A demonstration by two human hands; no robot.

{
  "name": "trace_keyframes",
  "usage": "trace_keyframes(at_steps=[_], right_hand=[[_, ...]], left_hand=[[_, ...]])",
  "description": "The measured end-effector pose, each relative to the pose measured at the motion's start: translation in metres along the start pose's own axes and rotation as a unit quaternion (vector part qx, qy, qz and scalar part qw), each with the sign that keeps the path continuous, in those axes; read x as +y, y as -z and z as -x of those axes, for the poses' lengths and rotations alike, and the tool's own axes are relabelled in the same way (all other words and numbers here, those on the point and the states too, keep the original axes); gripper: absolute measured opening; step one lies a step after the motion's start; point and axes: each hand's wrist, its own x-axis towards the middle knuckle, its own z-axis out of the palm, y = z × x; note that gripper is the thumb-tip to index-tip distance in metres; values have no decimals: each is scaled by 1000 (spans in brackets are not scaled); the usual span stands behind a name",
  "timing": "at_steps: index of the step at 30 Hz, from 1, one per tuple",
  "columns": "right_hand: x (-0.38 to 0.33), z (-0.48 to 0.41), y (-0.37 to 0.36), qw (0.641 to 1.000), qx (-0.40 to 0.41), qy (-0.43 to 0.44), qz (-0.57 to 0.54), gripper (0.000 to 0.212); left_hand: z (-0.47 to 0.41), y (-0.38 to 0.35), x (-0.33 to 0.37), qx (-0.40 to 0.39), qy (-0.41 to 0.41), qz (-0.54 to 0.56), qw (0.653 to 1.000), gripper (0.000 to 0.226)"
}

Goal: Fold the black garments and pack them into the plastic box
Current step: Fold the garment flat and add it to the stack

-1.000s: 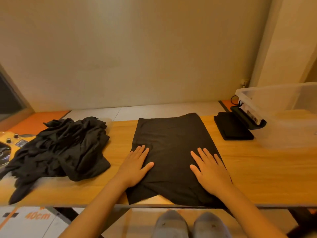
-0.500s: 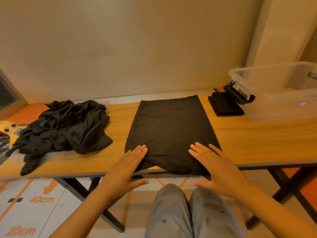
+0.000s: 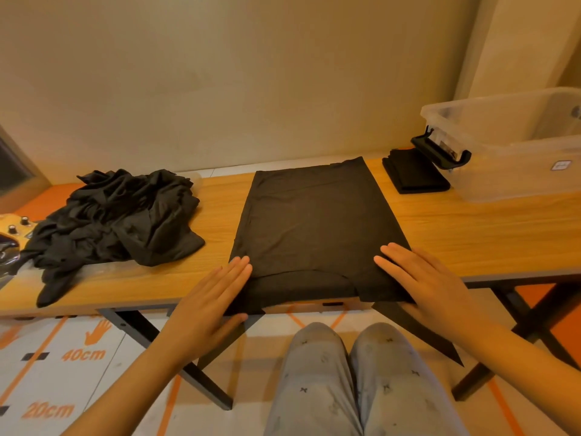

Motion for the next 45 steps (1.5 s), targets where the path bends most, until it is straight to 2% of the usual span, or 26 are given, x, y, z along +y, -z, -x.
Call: trace_keyframes(at_steps=[4,5,8,9,11,13,14,17,19,23,26,29,32,35,38,40,43,44,45], right_hand=[[9,5,-5,1000,13,18,16,106],[11,6,-7,999,19,26,22,105],[13,6,-9,998,41,43,21,102],[13,7,-8,998,47,47,14,100],[13,7,-4,996,64,64,5,91],[15,9,1,993,80,89,-2,78],[16,11,2,992,82,100,-5,75],[24,16,5,992,59,111,-9,88],[27,18,7,992,51,114,-22,92],[26,19,9,991,52,125,-18,95],[28,20,10,991,41,126,-20,98],[30,18,12,990,39,131,-36,85],[31,20,13,990,35,120,-63,65],[30,27,18,991,16,76,-108,48],[25,33,26,984,12,5,-178,53],[23,34,32,975,25,-47,-216,56],[18,29,49,950,20,-93,-297,39],[19,24,53,935,19,-101,-339,38],[20,20,55,918,25,-109,-380,48]], left_hand=[[-17,0,-11,-41,22,-33,998,99],[-17,-2,-13,-53,26,-38,998,96],[-12,-6,-13,-43,13,-67,997,65],[-11,-7,-13,-37,7,-74,997,63],[-10,-11,-16,-16,-6,-79,997,64],[-8,-13,-16,-16,-14,-75,997,82],[-6,-13,-17,-13,-22,-75,997,81],[2,-11,-18,4,-47,-71,996,58],[3,-8,-16,14,-54,-71,996,51],[8,-8,-13,48,-76,-80,993,62],[9,-8,-12,40,-57,-62,996,77],[12,-4,-10,36,-54,-48,997,41],[16,0,-9,11,-42,-40,998,43],[21,4,-4,17,-3,42,999,43],[27,8,1,53,73,153,984,56],[27,15,4,55,130,196,970,53],[19,34,6,46,152,261,952,46],[14,42,8,44,147,289,945,41],[9,50,9,38,149,317,936,38]])
